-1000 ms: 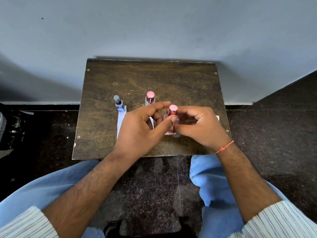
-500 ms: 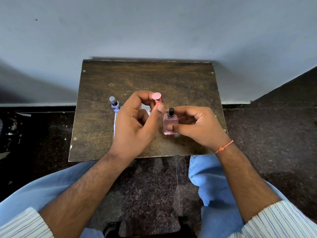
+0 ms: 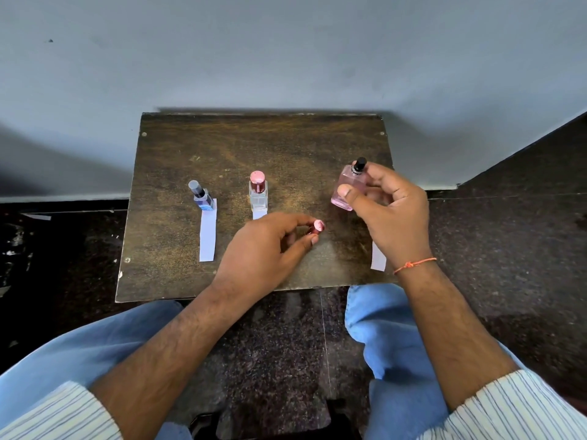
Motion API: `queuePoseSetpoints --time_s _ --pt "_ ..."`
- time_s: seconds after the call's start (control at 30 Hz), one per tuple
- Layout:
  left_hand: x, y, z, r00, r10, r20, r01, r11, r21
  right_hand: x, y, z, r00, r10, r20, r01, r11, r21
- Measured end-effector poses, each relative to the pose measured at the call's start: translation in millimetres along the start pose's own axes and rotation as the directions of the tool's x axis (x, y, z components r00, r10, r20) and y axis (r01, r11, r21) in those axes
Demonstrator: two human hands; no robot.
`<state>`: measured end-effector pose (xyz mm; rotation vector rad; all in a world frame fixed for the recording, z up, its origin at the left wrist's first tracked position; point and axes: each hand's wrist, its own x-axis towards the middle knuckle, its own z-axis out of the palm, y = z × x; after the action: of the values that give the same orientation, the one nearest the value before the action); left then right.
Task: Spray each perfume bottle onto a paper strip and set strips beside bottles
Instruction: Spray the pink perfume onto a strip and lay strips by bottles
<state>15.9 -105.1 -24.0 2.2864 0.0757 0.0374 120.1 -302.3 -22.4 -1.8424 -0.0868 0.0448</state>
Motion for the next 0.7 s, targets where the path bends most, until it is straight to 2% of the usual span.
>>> queuePoseSetpoints --time_s 0.27,0.7 --pt "-2 1 -2 0.996 -0.091 0.012 0.089 0.99 0.111 0 2 -5 1.0 -0.015 0.021 0.015 0.999 -0.033" --pt "-8 -9 -13 0.995 -0.103 0.0 0.102 0.979 0.178 0 -1 1 0.999 -0.021 0.027 0.022 0.999 -0.037"
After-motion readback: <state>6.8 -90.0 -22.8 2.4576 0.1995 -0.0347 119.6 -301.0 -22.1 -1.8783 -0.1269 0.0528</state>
